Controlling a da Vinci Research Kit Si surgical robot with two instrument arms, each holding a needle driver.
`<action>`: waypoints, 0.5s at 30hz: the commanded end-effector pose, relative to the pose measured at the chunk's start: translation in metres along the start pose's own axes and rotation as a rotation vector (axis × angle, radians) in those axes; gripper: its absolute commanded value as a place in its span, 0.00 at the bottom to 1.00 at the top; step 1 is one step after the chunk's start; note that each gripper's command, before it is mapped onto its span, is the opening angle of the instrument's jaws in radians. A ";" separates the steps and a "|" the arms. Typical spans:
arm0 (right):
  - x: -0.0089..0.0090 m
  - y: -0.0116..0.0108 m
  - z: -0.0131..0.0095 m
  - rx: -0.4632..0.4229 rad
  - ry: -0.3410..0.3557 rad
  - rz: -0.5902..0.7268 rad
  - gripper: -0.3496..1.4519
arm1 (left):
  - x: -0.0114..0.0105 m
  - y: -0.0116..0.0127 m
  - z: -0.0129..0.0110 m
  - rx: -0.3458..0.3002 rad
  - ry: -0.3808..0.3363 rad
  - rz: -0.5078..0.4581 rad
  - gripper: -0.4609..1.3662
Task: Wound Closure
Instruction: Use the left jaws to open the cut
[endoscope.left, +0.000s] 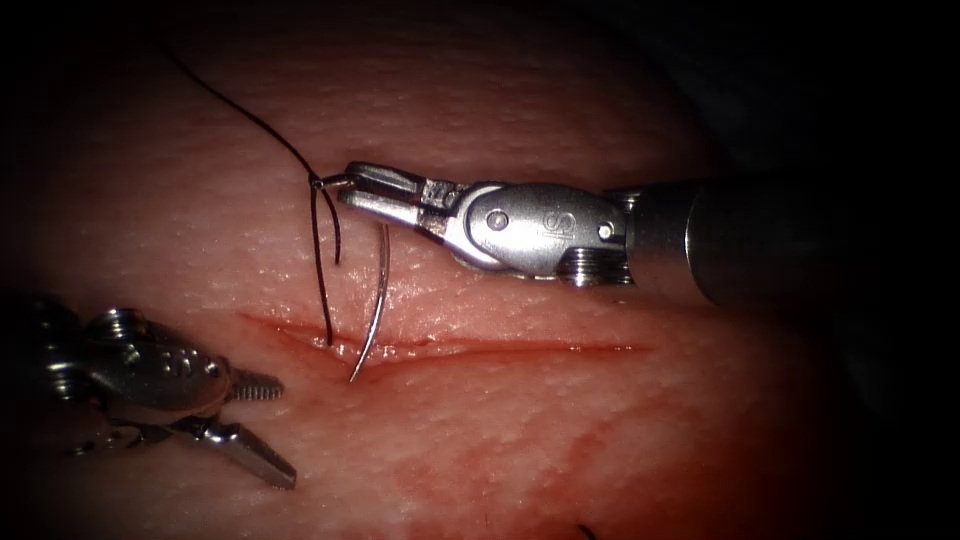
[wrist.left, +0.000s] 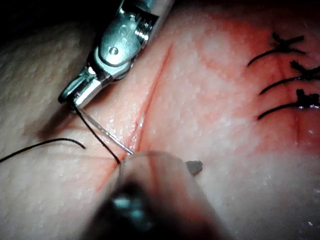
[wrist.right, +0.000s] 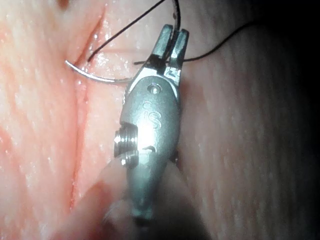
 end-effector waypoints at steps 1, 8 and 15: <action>0.0000 0.0000 0.0000 -0.003 0.000 0.000 0.00 | 0.0001 0.0000 -0.0001 0.002 0.003 0.000 0.59; 0.0003 0.0006 0.0000 -0.008 -0.002 -0.002 0.00 | 0.0008 -0.0004 -0.0008 0.024 0.017 0.001 0.57; 0.0012 0.0016 0.0000 -0.007 -0.002 -0.068 0.00 | 0.0013 -0.0007 -0.0011 0.031 0.030 0.002 0.57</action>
